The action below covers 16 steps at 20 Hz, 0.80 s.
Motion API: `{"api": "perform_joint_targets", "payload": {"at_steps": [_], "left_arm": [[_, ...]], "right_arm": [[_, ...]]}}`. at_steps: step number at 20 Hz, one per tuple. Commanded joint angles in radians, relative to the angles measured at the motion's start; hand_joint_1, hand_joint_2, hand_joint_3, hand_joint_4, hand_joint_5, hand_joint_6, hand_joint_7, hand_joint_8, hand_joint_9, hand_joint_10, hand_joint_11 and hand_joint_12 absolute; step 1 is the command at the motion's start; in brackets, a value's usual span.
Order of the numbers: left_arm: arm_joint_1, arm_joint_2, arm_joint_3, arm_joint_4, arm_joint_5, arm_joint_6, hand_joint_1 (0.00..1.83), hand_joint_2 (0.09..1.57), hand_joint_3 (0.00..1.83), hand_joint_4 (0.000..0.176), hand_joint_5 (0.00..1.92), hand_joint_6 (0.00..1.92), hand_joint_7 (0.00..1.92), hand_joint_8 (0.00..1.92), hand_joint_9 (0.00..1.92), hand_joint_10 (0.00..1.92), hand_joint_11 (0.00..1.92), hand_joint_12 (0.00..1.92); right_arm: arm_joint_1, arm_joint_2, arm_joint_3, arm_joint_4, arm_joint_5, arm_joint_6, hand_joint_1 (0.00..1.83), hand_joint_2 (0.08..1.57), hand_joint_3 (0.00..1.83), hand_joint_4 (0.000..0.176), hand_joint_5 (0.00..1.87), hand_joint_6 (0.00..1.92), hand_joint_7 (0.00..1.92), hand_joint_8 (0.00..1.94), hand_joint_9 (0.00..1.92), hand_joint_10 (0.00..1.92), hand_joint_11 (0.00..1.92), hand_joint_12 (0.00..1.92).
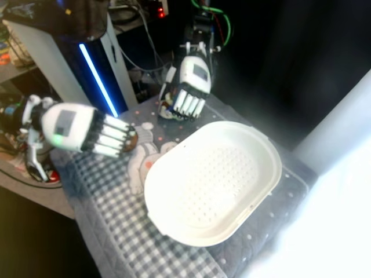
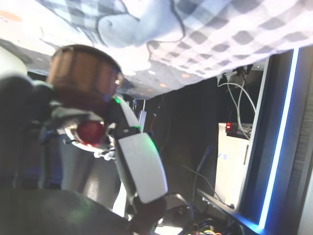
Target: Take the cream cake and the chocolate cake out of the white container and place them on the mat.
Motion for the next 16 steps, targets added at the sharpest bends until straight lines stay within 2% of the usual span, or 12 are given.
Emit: {"api": "perform_joint_targets", "payload": {"at_steps": [1,4,5,6,7,8,9,10,12,13,15,16], "left_arm": [[-0.005,-0.002,0.005,0.007,-0.133,-0.012,0.68,0.92,0.00,0.006,0.43,0.04,0.43,0.01,0.40,0.15,0.02,1.13],[0.003,-0.001,0.006,-0.009,-0.152,-0.012,0.64,0.83,0.00,0.073,0.35,0.00,0.28,0.00,0.27,0.04,0.00,0.86],[0.009,0.000,0.006,-0.016,-0.165,-0.012,0.65,0.83,0.00,0.060,0.37,0.01,0.29,0.01,0.28,0.04,0.00,0.85],[0.016,0.004,0.006,-0.025,-0.183,-0.011,0.65,0.84,0.00,0.066,0.37,0.01,0.29,0.00,0.28,0.04,0.00,0.83],[0.026,0.010,0.006,-0.041,-0.212,-0.010,0.66,0.86,0.00,0.054,0.41,0.01,0.36,0.01,0.35,0.04,0.00,0.88],[0.033,0.015,0.006,-0.053,-0.235,-0.010,0.62,0.88,0.00,0.034,0.47,0.02,0.46,0.02,0.44,0.04,0.07,0.93],[0.043,0.025,0.008,-0.075,-0.281,-0.006,0.40,1.07,0.00,0.000,0.69,0.04,0.79,0.06,0.75,0.10,0.32,0.94],[0.046,0.031,0.008,-0.087,-0.307,0.001,0.40,1.07,0.00,0.000,0.69,0.04,0.79,0.06,0.75,0.10,0.32,0.94],[0.048,0.052,0.008,-0.118,-0.388,0.022,0.32,1.20,0.00,0.000,0.90,0.06,0.99,0.09,0.95,0.22,0.55,1.03],[0.046,0.065,0.008,-0.127,-0.435,0.034,0.32,1.20,0.00,0.000,0.90,0.06,0.99,0.09,0.95,0.22,0.55,1.03],[0.026,0.096,0.007,-0.137,-0.528,0.087,0.37,1.20,0.00,0.000,0.89,0.03,1.02,0.07,0.97,0.23,0.56,1.06],[0.003,0.110,0.009,-0.137,-0.558,0.115,0.31,1.20,0.00,0.000,0.88,0.02,1.02,0.06,0.96,0.22,0.55,1.06]], "right_arm": [[0.003,0.003,-0.002,-0.028,0.123,0.008,1.00,0.89,0.00,0.000,0.29,0.69,0.28,0.88,0.22,1.17,0.09,1.59],[0.003,0.004,0.000,-0.024,0.125,0.008,0.96,0.84,0.00,0.000,0.22,0.63,0.23,0.80,0.18,1.07,0.01,1.56],[0.003,0.007,0.000,-0.021,0.130,0.008,0.93,0.83,0.00,0.000,0.20,0.59,0.21,0.75,0.15,1.04,0.00,1.57],[0.003,0.011,0.000,-0.017,0.137,0.008,0.91,0.82,0.00,0.000,0.19,0.57,0.20,0.74,0.15,1.03,0.01,1.58],[0.003,0.016,0.000,-0.013,0.151,0.008,0.90,0.82,0.00,0.000,0.17,0.56,0.19,0.78,0.16,1.05,0.02,1.58],[0.003,0.019,0.002,-0.011,0.161,0.008,0.88,0.83,0.00,0.000,0.19,0.57,0.22,0.81,0.19,1.07,0.04,1.60],[0.003,0.025,0.006,-0.003,0.189,0.008,0.74,0.93,0.03,0.000,0.24,0.81,0.28,1.07,0.22,1.35,0.05,1.77],[0.003,0.029,0.008,0.001,0.205,0.008,0.74,0.93,0.03,0.000,0.24,0.81,0.28,1.07,0.22,1.35,0.05,1.77],[0.003,0.047,0.014,0.017,0.269,0.008,0.73,1.04,0.10,0.000,0.44,1.09,0.48,1.31,0.46,1.42,0.33,1.67],[0.003,0.058,0.018,0.027,0.309,0.007,0.73,1.04,0.10,0.000,0.44,1.09,0.48,1.31,0.46,1.42,0.33,1.67],[0.003,0.083,0.024,0.054,0.412,-0.010,0.93,1.01,0.11,0.000,0.42,1.23,0.51,1.37,0.50,1.50,0.44,1.71],[0.003,0.094,0.024,0.065,0.460,-0.024,0.89,1.02,0.13,0.000,0.37,1.26,0.50,1.36,0.49,1.52,0.43,1.75]]}}
